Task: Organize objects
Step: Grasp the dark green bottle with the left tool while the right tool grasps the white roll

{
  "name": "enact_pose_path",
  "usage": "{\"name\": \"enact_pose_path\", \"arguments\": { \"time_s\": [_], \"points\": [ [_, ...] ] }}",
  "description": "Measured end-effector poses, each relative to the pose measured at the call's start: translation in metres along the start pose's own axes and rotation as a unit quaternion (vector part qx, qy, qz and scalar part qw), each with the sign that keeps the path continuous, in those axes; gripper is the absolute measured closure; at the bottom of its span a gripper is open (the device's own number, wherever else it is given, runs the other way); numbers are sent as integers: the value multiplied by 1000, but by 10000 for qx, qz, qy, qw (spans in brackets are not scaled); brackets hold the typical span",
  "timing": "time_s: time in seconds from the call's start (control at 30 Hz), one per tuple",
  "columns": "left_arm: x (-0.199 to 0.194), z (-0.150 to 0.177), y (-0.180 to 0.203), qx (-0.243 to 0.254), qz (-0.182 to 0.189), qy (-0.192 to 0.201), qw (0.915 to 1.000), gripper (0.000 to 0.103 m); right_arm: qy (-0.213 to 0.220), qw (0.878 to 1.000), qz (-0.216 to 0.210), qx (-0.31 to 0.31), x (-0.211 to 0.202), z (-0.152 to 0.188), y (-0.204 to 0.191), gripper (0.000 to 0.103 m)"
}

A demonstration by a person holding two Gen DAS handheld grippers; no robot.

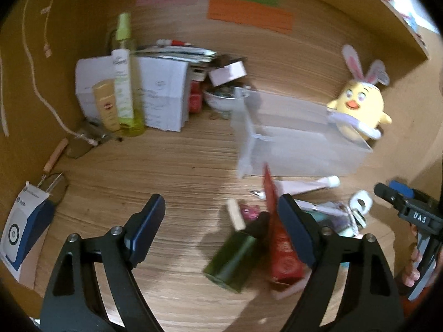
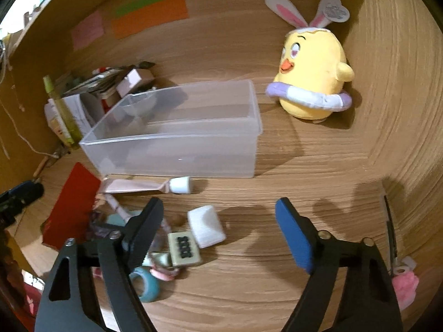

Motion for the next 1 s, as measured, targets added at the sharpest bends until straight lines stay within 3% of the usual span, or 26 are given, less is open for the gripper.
{"name": "enact_pose_path", "arguments": {
  "time_s": [0.13,0.37,0.5,0.63,0.8,0.87,0.93,1.0],
  "points": [
    [11,7,-12,-130,80,-355,9993,29,-166,9998,-63,-15,8,5,3,36],
    [13,34,-17,3,5,-699,9976,29,-346,9994,-23,-91,18,16,3,38],
    [15,41,-9,110,168,-777,9968,29,-412,9991,-72,-34,22,20,3,39],
    [23,48,-3,122,389,-948,9947,29,-505,9985,-209,51,26,23,1,49],
    [36,53,-4,1,409,-1081,9933,30,-617,9975,-320,85,35,24,-3,60],
    [40,54,-4,-37,402,-1076,9934,37,-637,9973,-362,68,37,24,-6,65],
    [41,52,-6,-13,313,-1008,9944,53,-635,9972,-389,28,38,22,-9,69],
    [43,50,-7,-119,395,-1021,9939,61,-638,9971,-408,10,40,21,-10,78]
  ]
}}
Point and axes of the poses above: each gripper's, at about its wrist camera, not at the fingertips, and x roughly the way its jaws point, y to its right, z to its underside, the point moved 8 cm from there along x, roughly the way its jaws point, and after that the axes turned 7 degrees about -x, right-handed, at the moved point
